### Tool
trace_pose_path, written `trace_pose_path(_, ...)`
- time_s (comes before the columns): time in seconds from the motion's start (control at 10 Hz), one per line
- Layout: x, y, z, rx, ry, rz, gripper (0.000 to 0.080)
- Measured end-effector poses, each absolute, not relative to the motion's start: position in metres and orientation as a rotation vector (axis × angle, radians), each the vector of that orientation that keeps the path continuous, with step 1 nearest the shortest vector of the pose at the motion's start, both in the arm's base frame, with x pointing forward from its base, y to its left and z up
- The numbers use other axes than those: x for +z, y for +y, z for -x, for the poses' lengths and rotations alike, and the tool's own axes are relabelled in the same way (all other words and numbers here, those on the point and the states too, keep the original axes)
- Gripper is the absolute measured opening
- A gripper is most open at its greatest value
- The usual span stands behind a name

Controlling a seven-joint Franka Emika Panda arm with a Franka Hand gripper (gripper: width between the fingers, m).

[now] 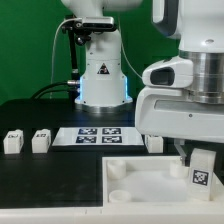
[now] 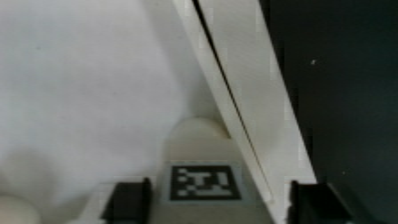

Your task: Assemble one leg

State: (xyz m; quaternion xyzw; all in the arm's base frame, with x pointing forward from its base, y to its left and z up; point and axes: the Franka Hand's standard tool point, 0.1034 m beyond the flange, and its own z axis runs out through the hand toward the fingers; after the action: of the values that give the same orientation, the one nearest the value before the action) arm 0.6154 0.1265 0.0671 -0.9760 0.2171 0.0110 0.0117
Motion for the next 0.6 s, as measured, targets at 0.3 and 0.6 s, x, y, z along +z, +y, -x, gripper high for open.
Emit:
trace_pose_path(0.3, 0.0668, 0.1270, -0.6152, 0.045, 1.100, 2.913, 0.0291)
trace_pose_path(0.6, 0.0664, 0.1282, -0.6163, 0.061, 1.434, 2.747, 0.0291)
